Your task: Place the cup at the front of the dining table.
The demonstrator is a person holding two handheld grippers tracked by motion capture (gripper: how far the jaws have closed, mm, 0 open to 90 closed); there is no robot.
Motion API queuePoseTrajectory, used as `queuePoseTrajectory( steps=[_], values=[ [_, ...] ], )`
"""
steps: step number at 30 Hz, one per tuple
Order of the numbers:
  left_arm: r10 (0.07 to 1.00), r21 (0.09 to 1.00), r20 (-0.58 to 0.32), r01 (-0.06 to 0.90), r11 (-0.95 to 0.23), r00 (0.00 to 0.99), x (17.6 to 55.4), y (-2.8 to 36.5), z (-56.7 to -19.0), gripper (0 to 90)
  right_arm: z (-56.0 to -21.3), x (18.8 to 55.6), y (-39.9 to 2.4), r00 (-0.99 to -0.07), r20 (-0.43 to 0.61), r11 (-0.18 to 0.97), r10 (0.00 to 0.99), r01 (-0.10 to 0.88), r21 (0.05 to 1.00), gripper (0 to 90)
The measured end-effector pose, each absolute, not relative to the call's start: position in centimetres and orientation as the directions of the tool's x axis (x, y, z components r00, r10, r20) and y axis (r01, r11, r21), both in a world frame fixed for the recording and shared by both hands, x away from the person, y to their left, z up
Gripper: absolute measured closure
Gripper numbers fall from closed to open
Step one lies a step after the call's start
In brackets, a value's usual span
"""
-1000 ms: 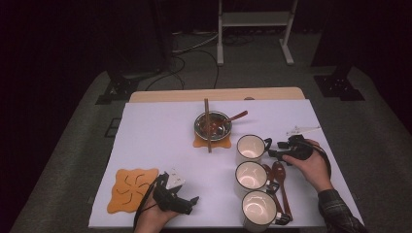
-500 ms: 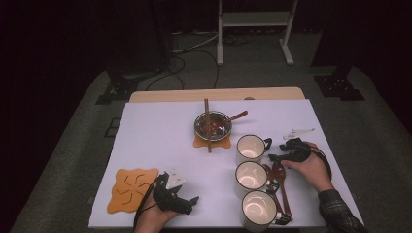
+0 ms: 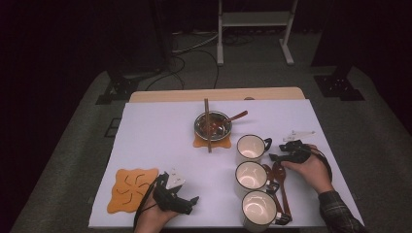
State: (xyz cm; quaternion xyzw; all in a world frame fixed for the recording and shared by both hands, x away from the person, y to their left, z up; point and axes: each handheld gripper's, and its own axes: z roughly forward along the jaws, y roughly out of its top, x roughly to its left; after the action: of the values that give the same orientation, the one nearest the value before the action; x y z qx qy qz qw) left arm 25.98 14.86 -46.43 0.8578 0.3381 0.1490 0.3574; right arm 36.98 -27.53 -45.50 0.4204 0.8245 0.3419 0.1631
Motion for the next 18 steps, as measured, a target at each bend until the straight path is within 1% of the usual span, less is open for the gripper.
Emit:
queuePoseTrajectory(
  steps=[4, 13, 18],
  values=[
    [0.687, 0.714, 0.014, 0.474, -0.516, 0.727, 26.0, 14.9, -46.4, 0.5, -45.1, 36.8, -27.6, -0.595, 0.047, 0.386, 0.802, 0.578, 0.719, 42.4],
    [0.688, 0.715, 0.012, 0.474, -0.513, 0.726, 26.0, 14.8, -46.4, 0.4, -44.4, 36.5, -27.5, -0.601, 0.097, 0.308, 0.793, 0.533, 0.788, 53.0],
    [0.686, 0.714, 0.014, 0.474, -0.516, 0.727, 26.0, 14.9, -46.4, 0.4, -44.3, 36.5, -27.4, -0.594, 0.127, 0.258, 0.795, 0.519, 0.815, 55.6]
  ],
)
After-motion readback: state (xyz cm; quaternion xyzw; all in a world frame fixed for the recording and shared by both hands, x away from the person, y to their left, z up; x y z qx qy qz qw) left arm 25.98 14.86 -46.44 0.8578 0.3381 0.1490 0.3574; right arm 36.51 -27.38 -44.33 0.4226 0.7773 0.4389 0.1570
